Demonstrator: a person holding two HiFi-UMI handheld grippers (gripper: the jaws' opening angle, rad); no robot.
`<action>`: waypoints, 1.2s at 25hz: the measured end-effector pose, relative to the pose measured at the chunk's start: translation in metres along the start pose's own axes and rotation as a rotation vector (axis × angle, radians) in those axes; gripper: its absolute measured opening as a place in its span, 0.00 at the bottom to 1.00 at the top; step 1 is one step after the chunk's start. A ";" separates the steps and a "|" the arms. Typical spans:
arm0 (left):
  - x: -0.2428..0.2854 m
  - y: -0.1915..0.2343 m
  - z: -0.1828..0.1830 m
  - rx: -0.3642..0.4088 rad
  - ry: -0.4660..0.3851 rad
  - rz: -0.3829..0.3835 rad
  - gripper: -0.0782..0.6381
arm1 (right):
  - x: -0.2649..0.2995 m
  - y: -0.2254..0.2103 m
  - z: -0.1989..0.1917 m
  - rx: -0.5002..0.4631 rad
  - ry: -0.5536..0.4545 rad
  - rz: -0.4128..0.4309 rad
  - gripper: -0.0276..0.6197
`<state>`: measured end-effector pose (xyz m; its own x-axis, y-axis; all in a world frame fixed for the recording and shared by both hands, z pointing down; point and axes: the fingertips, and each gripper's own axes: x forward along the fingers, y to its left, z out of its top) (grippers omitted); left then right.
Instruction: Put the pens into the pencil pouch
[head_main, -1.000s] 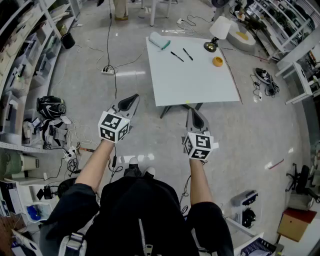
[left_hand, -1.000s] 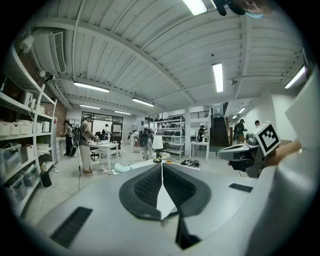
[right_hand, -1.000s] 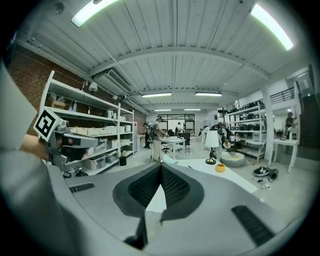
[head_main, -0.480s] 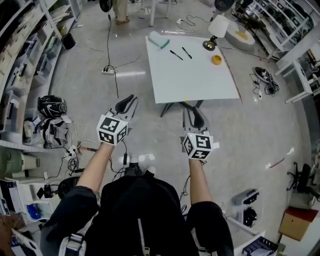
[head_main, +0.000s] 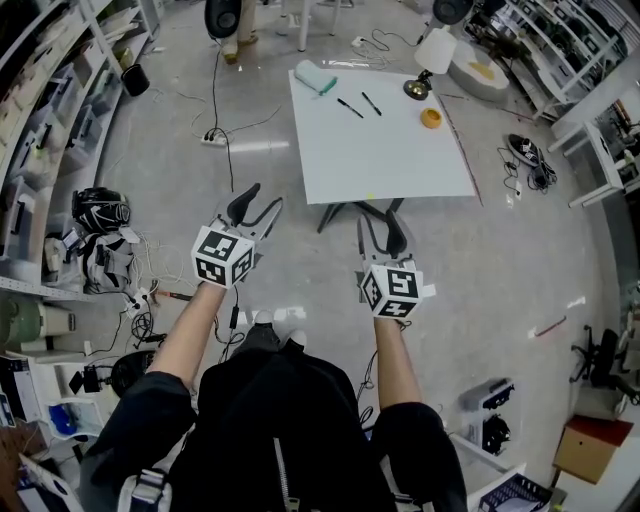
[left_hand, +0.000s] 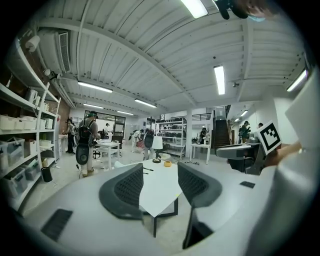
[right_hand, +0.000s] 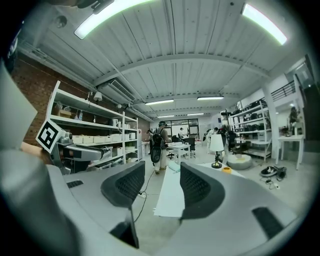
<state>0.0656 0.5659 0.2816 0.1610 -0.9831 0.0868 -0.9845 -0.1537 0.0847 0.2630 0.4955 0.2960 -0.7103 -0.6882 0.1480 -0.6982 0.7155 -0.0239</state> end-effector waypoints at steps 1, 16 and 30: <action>0.001 -0.003 -0.001 0.000 0.005 0.000 0.41 | 0.000 -0.001 0.001 0.000 -0.001 0.006 0.38; 0.042 0.037 -0.005 -0.012 0.003 -0.009 0.41 | 0.068 0.000 -0.002 -0.004 0.018 0.037 0.38; 0.175 0.151 0.008 0.003 0.032 -0.129 0.41 | 0.224 -0.025 0.016 0.021 0.047 -0.051 0.38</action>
<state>-0.0558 0.3703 0.3020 0.2880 -0.9516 0.1072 -0.9557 -0.2786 0.0945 0.1199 0.3221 0.3140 -0.6688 -0.7173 0.1955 -0.7358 0.6762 -0.0359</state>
